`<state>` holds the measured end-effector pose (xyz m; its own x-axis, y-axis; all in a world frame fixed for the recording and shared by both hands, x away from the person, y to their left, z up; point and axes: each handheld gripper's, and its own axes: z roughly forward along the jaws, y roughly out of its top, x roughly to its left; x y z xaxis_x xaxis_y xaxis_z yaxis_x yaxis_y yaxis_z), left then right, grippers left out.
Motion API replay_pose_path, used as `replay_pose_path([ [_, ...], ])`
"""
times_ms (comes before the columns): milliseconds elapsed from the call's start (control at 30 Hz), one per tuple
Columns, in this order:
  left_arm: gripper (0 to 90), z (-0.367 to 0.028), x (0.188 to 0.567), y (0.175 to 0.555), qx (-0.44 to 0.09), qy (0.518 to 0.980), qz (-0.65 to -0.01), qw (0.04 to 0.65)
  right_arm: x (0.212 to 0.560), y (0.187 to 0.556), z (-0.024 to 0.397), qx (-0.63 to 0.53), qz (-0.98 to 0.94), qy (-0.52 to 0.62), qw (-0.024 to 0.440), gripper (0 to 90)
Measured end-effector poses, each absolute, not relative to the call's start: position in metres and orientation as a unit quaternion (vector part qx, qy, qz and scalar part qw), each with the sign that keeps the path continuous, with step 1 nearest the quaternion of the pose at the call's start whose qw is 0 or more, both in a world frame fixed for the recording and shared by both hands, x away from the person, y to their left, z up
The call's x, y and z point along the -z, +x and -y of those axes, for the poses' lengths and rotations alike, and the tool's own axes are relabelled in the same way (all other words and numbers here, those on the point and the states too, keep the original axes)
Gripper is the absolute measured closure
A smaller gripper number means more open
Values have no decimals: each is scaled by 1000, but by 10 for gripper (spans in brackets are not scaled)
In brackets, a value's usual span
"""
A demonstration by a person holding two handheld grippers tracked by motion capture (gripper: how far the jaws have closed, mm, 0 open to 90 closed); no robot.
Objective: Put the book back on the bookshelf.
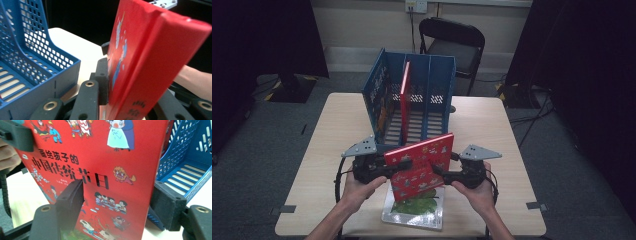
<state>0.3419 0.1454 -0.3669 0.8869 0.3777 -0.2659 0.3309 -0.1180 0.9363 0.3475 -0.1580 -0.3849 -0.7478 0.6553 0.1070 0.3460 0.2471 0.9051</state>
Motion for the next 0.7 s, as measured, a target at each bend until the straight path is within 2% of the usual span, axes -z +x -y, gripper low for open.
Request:
replay_pose_path([
  [100, 730, -144, 365, 336, -28, 754, -234, 613, 386, 345, 155, -518, -780, 319, 147, 260],
  [700, 704, -149, 363, 330, -19, 755, -247, 607, 386, 347, 147, -516, -786, 307, 149, 251],
])
